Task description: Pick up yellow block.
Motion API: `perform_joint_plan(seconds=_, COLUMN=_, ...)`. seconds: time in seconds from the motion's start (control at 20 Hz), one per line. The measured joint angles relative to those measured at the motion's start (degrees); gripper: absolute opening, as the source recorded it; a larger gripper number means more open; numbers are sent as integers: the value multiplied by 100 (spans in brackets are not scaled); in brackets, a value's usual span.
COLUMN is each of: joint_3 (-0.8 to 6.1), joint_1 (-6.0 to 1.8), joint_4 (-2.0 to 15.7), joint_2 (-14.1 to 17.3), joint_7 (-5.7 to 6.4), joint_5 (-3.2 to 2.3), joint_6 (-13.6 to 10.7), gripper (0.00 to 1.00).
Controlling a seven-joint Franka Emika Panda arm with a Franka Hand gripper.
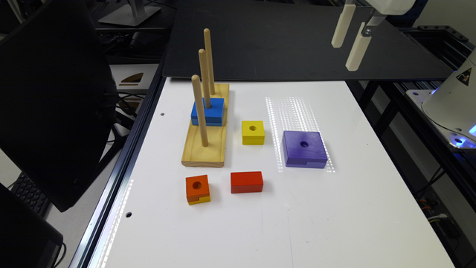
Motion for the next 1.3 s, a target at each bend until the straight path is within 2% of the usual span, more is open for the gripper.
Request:
perform_joint_plan(seconds=0.4, joint_3=0, joint_1=33, joint_4=59, joint_2=159, joint_7=3, joint_5=0, joint_6=158, gripper=100)
perform_joint_plan(seconds=0.8, joint_3=22, joint_1=36, joint_4=166, joint_2=243, joint_7=13, joint_5=1, joint_6=178, gripper=100)
perform_joint_plan(seconds=1.0, joint_3=84, joint_1=41, joint_4=381, joint_2=457, joint_7=59, joint_5=7, joint_6=195, gripper=100)
perform_joint_plan(seconds=1.3, joint_3=181, joint_1=41, joint_4=831, joint_2=1067, joint_7=151, joint_5=8, joint_6=339, gripper=100)
